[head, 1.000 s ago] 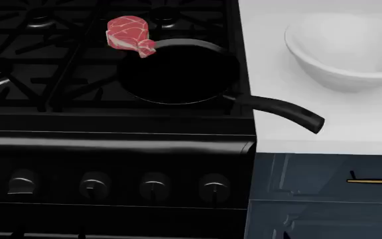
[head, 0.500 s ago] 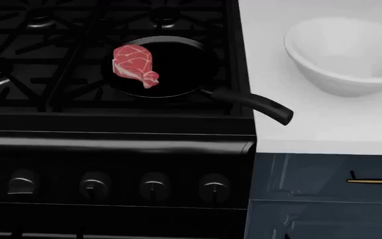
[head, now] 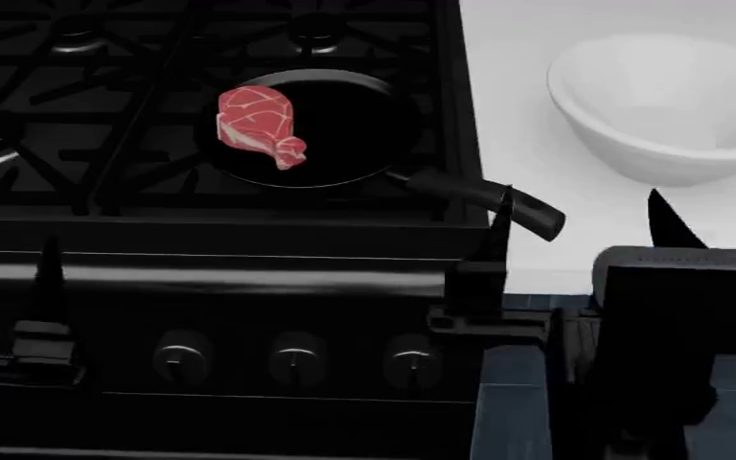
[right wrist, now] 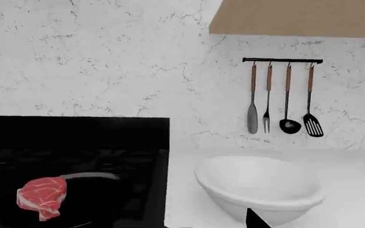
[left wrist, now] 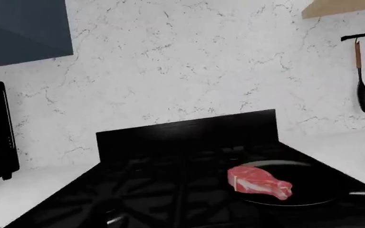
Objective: Pick the pork chop from the pan and place it in the bowl.
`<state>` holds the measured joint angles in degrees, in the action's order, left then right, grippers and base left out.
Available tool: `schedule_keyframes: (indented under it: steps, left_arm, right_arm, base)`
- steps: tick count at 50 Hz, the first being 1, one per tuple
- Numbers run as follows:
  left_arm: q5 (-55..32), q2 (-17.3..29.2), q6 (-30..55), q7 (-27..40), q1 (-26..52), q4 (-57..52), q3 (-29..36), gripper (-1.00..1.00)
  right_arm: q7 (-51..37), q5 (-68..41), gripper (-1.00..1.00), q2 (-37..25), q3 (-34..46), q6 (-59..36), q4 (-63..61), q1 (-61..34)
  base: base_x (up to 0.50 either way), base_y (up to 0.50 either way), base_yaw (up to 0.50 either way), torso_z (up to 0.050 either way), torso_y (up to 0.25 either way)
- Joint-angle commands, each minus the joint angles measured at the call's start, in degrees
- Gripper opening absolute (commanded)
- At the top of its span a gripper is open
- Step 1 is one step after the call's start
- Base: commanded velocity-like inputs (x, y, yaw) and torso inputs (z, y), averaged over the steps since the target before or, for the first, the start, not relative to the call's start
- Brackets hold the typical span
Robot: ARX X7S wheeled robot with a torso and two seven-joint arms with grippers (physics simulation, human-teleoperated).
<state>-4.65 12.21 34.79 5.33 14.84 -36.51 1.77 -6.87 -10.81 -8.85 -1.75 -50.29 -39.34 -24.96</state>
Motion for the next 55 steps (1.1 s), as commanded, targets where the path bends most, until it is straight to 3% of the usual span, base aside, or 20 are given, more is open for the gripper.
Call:
schedule_keyframes:
  steps: [1,4,6,7,8,11,16,23,27,29,33,41,55]
  left_arm:
    - [-11.53,3.91,49.25,-1.01,35.59,-23.46,-4.55,1.0]
    - [-24.66,4.81,55.17,5.55,44.04,-22.82,-10.16,1.0]
    - [-41.85,7.27,55.17,17.61,47.81,-18.41,-14.44,1.0]
    - [-50.44,8.75,55.16,24.52,50.51,-15.63,-15.3,1.0]
    - [-58.86,9.44,55.12,30.39,53.04,-12.33,-16.38,1.0]
    - [-67.52,11.35,54.73,38.45,59.52,-5.41,-14.62,1.0]
    - [-69.91,12.33,53.7,41.02,65.3,2.65,-12.45,1.0]
    - [-70.35,12.86,52.42,41.86,65.23,8.52,-12.59,1.0]
    - [-76.11,11.3,53.3,45.0,66.71,15.21,-14.64,1.0]
    - [-73.84,12.04,52.34,44.5,66.37,16.26,-13.04,1.0]
    - [-72.39,13.81,51.31,42.05,66.55,17.3,-11.11,1.0]
    - [-75.25,14.86,51.12,44.65,66.34,16.59,-12.07,1.0]
    - [-73.58,16.63,48.17,41.82,64.92,16.47,-9.82,1.0]
  right_arm:
    - [-26.32,-36.95,1.0,-12.63,-10.8,-39.63,-3.99,-40.77]
    - [-52.11,-62.73,1.0,-16.12,-5.64,-37.75,5.46,-54.41]
    - [-65.3,-79.92,1.0,-16.48,-3.41,-36.6,8.83,-58.85]
    - [-65.32,-87.05,1.0,-16.31,-2.99,-36.08,10.5,-60.13]
    - [-64.77,-85.94,1.0,-16.07,-2.61,-35.69,12.6,-61.6]
    - [-61.2,-81.47,1.0,-15.93,-1.32,-35.17,16.33,-64.3]
    - [-57.41,-76.64,1.0,-15.82,1.95,-34.67,21.63,-70.29]
    - [-55.25,-74.05,1.0,-15.37,3.9,-32.94,25.81,-69.38]
    - [-54.38,-73.49,1.0,-15.67,4.39,-32.27,27.76,-69.93]
    - [-55.46,-75.41,1.0,-15.35,3.77,-32.34,28.62,-70.08]
    - [-55.92,-76.67,1.0,-15.67,3.59,-32.19,29.79,-70.73]
    - [-54.42,-76.19,1.0,-16.16,3.86,-30.68,30.19,-70.28]
    - [-53.26,-75.69,1.0,-16.46,5.18,-29.22,30.48,-69.43]
  base:
    - [0.0,0.0,0.0,0.0,0.0]
    - [0.0,0.0,0.0,0.0,0.0]
    - [0.0,0.0,0.0,0.0,0.0]
    - [0.0,0.0,0.0,0.0,0.0]
    - [0.0,0.0,0.0,0.0,0.0]
    - [0.0,0.0,0.0,0.0,0.0]
    - [0.0,0.0,0.0,0.0,0.0]
    - [0.0,0.0,0.0,0.0,0.0]
    - [0.0,0.0,0.0,0.0,0.0]
    - [0.0,0.0,0.0,0.0,0.0]
    - [0.0,0.0,0.0,0.0,0.0]
    - [0.0,0.0,0.0,0.0,0.0]
    - [0.05,0.0,0.0,0.0,0.0]
